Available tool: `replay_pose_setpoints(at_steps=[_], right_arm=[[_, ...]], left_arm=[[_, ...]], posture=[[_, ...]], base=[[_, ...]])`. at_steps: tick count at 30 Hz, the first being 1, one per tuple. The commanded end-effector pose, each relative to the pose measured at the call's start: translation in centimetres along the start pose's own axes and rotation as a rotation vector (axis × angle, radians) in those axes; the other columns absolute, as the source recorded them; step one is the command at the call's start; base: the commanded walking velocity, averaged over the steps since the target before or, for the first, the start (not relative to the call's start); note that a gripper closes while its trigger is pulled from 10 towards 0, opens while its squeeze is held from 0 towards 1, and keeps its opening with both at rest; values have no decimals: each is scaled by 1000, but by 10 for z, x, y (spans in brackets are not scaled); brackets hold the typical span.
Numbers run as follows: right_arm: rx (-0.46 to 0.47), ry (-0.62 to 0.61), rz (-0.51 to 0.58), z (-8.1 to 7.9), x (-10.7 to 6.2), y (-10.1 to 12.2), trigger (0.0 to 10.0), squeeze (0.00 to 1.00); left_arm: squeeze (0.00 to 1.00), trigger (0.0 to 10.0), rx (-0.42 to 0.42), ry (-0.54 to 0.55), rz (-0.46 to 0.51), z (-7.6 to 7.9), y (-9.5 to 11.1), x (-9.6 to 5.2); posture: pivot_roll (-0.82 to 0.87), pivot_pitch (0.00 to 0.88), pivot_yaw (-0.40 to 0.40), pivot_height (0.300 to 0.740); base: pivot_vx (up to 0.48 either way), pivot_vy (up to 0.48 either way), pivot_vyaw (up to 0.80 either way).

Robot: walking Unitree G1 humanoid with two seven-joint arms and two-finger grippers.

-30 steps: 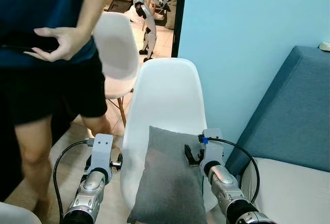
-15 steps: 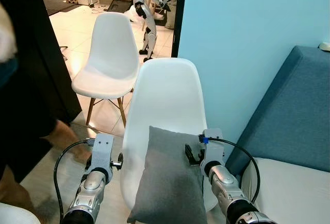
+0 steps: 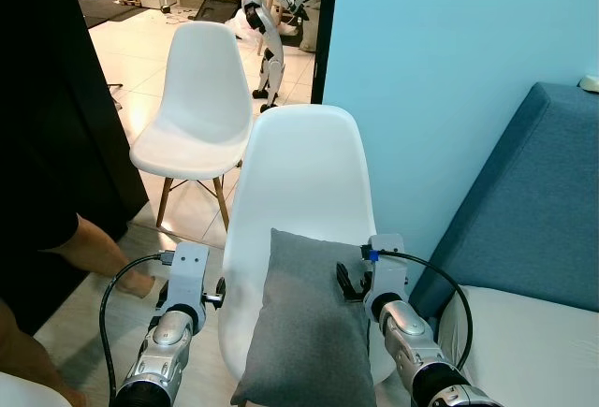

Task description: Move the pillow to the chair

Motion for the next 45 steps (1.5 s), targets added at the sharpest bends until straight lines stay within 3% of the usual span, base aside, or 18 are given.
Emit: replay_pose_setpoints(at_steps=[1,9,15,45], right_arm=[[8,-15,-17,3,-2,-5,10000,0],[-6,-11,-52,3,-5,-14,10000,0],[-42,-29,-138,6,-8,-30,10000,0],[-40,-16,-147,4,-8,-30,10000,0]], left_arm=[[0,10000,50,-15,-23,2,-10,-3],[0,10000,42,4,-53,-4,-19,-6],[0,10000,18,15,-104,-6,-29,-8],[0,10000,16,22,-79,-5,-22,-5]], posture=[[-31,39,-33,740],[-25,40,-33,740],[-20,40,-36,740],[-29,58,-33,740]], base=[[0,0,0],[0,0,0],[0,0,0],[0,0,-786]])
Point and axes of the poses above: a point about 5 cm out from each wrist's last joint towards the gripper, its own x axis pointing out of the wrist towards the gripper, its own y axis along the axis of the wrist's last joint, z = x × y, the point moved 4 cm from there along x, pointing out of the wrist towards the gripper
